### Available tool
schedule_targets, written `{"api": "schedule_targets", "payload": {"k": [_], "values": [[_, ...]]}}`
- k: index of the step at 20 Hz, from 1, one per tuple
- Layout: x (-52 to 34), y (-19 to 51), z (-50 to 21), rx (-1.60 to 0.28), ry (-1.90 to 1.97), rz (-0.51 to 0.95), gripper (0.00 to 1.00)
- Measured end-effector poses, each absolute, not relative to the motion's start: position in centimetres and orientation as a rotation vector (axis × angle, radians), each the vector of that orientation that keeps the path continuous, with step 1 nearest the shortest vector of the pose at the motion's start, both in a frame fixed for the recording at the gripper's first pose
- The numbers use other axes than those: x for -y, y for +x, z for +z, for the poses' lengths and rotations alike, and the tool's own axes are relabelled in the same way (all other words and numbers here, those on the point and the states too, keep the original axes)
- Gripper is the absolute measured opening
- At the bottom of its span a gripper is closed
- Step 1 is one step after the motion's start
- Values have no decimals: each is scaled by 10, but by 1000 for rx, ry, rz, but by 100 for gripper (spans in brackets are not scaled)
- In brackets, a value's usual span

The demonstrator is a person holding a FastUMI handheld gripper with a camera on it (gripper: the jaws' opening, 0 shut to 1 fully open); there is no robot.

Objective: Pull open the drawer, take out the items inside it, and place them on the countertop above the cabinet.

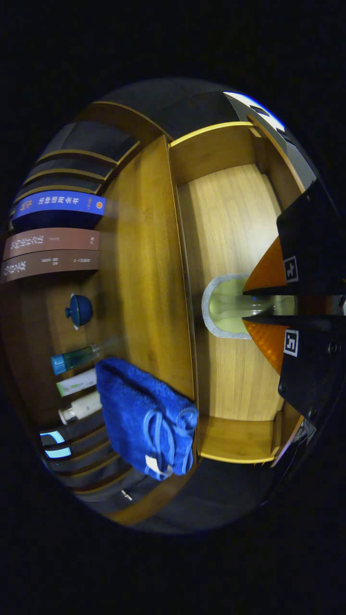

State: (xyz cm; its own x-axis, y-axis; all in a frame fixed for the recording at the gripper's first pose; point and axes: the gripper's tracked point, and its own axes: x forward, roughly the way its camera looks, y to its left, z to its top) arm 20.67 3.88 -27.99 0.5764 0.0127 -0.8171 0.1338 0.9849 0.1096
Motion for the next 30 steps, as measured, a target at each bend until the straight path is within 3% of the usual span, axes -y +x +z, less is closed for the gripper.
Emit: {"api": "schedule_targets", "payload": {"k": [8, 20, 26, 30], "values": [[-27, 233, -197, -833, 135, -52, 20], [-11, 371, -225, -913, 116, -124, 20], [-15, 386, -233, -949, 117, -129, 20], [-15, 386, -236, -953, 138, -139, 26]]}}
